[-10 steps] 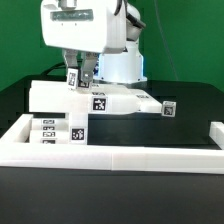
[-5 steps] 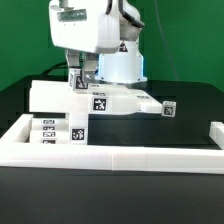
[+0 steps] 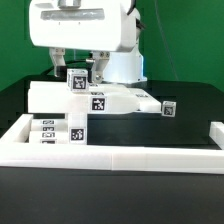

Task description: Assemble chair

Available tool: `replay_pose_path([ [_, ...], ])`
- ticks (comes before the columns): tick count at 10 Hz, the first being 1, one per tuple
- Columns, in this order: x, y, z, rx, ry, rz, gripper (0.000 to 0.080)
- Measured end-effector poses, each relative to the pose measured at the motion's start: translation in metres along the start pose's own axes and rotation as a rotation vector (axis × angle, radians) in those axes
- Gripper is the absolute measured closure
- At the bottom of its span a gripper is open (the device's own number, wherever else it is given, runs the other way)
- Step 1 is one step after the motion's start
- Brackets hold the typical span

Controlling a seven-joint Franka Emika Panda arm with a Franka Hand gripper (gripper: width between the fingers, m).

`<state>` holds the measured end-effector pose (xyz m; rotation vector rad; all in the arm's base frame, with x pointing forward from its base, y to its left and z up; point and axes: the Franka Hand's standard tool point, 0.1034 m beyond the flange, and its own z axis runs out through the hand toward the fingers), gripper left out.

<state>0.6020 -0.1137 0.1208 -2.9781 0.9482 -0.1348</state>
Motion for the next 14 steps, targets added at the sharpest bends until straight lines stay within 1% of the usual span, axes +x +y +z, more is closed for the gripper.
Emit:
replay_pose_path([
  [3, 0.0014, 0.0027, 0.0001, -0.001, 0.004, -0.270, 0.0151],
  [8, 0.0018, 0.0022, -0.0002, -0.010, 0.007, -0.547, 0.0151],
  [9, 0.0021, 0.0028, -0.0002, -0.010, 0.007, -0.577, 0.0276],
  [10, 0.0021, 0.0029, -0.0002, -0.010, 0.007, -0.571, 0.0423],
  [11, 0.0021, 0.0028, -0.0002, -0.010, 0.007, -0.569, 0.0423],
  [12, 0.0021, 0.0029, -0.0002, -0.010, 0.007, -0.547, 0.0513],
  [14, 0.0021, 0.0029, -0.0001, -0.010, 0.007, -0.539, 0.0512],
])
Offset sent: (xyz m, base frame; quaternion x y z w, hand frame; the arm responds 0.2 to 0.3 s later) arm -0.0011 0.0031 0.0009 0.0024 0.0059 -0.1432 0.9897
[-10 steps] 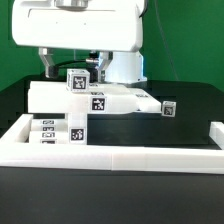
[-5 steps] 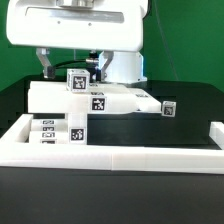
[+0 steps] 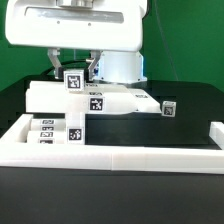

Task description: Assemble chair

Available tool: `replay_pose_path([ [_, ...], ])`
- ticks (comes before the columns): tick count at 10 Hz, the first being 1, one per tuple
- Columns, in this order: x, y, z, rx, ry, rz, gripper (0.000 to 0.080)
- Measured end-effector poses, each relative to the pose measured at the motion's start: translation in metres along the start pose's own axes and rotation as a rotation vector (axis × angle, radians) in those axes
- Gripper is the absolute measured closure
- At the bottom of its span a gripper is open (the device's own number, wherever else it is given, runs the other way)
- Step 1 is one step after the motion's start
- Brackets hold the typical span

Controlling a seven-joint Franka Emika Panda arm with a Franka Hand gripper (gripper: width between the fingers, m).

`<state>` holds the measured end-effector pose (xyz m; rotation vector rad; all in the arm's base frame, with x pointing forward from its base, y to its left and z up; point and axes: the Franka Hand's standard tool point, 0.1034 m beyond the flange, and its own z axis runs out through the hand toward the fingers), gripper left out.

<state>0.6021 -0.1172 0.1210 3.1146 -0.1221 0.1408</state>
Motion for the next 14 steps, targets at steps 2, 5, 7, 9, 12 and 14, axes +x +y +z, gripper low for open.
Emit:
replay_pose_path([
  [2, 0.0000, -0.0002, 0.0000, 0.001, 0.000, 0.165, 0.0512],
  [5, 0.0001, -0.0006, 0.0000, 0.004, 0.001, 0.381, 0.0512],
  [7, 0.0002, -0.0011, 0.0000, 0.006, 0.000, 0.509, 0.0512],
  [9, 0.0002, -0.0015, 0.0001, 0.006, 0.000, 0.643, 0.0512],
  [12, 0.0003, -0.0026, 0.0001, 0.008, -0.001, 0.813, 0.0511],
  [14, 0.0005, -0.0042, 0.0002, 0.012, -0.002, 0.936, 0.0511],
])
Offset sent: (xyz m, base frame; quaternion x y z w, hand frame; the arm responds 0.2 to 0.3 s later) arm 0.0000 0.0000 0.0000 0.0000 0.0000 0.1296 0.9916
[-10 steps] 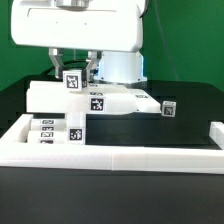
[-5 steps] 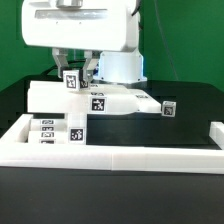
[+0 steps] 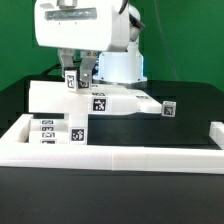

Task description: Assemble chair

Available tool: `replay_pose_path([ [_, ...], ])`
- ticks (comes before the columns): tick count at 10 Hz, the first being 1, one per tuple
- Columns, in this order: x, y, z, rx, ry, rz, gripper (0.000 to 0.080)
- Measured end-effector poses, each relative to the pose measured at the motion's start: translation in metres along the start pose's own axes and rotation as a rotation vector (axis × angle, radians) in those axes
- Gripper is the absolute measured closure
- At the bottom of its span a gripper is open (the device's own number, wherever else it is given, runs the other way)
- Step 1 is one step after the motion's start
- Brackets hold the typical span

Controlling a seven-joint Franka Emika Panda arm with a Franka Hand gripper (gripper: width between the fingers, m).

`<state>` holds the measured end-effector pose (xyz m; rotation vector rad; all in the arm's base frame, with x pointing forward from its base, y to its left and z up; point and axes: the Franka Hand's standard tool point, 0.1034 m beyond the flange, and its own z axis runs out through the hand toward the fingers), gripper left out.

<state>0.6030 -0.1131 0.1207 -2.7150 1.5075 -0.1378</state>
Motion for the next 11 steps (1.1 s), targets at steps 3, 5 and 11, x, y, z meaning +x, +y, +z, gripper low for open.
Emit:
replay_pose_path([
  [3, -0.0017, -0.0016, 0.0001, 0.005, -0.004, 0.173, 0.0511],
  [5, -0.0024, -0.0023, 0.0002, 0.006, -0.005, 0.253, 0.0511],
  [11, -0.0056, -0.0078, 0.0050, 0.018, 0.013, 0.100, 0.0182],
])
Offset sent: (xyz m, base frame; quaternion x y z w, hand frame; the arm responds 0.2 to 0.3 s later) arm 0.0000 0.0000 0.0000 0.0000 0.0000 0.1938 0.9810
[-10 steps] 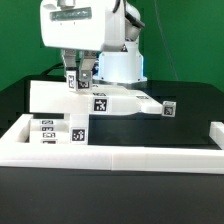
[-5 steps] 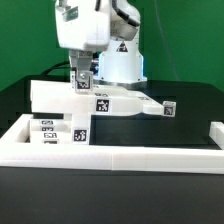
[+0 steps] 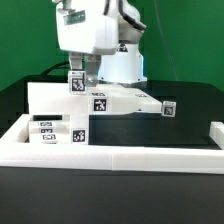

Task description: Assemble chair

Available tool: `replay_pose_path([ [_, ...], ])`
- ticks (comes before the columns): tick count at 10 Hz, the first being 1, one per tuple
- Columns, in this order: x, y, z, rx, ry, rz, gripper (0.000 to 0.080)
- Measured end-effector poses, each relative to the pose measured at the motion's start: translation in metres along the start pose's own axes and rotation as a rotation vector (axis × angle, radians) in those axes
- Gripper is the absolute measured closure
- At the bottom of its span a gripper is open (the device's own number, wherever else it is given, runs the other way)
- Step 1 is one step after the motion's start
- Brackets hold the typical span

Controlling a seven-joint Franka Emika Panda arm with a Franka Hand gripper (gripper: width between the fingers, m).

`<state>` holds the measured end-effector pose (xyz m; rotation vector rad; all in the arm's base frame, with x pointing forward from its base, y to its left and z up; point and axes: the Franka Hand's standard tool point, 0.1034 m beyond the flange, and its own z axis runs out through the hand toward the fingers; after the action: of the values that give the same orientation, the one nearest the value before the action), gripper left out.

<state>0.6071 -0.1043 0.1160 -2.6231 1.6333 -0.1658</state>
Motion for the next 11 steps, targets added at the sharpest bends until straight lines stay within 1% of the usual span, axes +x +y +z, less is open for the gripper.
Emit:
replay_pose_path([
  [1, -0.0009, 0.0005, 0.0009, -0.001, 0.001, -0.083, 0.0155],
  [2, -0.0010, 0.0005, 0.0009, -0.001, 0.000, -0.220, 0.0155],
  [4, -0.0005, 0.0008, 0.0008, -0.001, 0.001, -0.378, 0.0151],
  [5, 0.0007, 0.0014, 0.0006, -0.002, 0.002, -0.500, 0.0151],
  [10, 0.0018, 0.0024, 0.0007, -0.004, 0.002, -0.795, 0.0151],
  [11, 0.0027, 0.0031, 0.0007, -0.009, 0.003, -0.884, 0.0151],
])
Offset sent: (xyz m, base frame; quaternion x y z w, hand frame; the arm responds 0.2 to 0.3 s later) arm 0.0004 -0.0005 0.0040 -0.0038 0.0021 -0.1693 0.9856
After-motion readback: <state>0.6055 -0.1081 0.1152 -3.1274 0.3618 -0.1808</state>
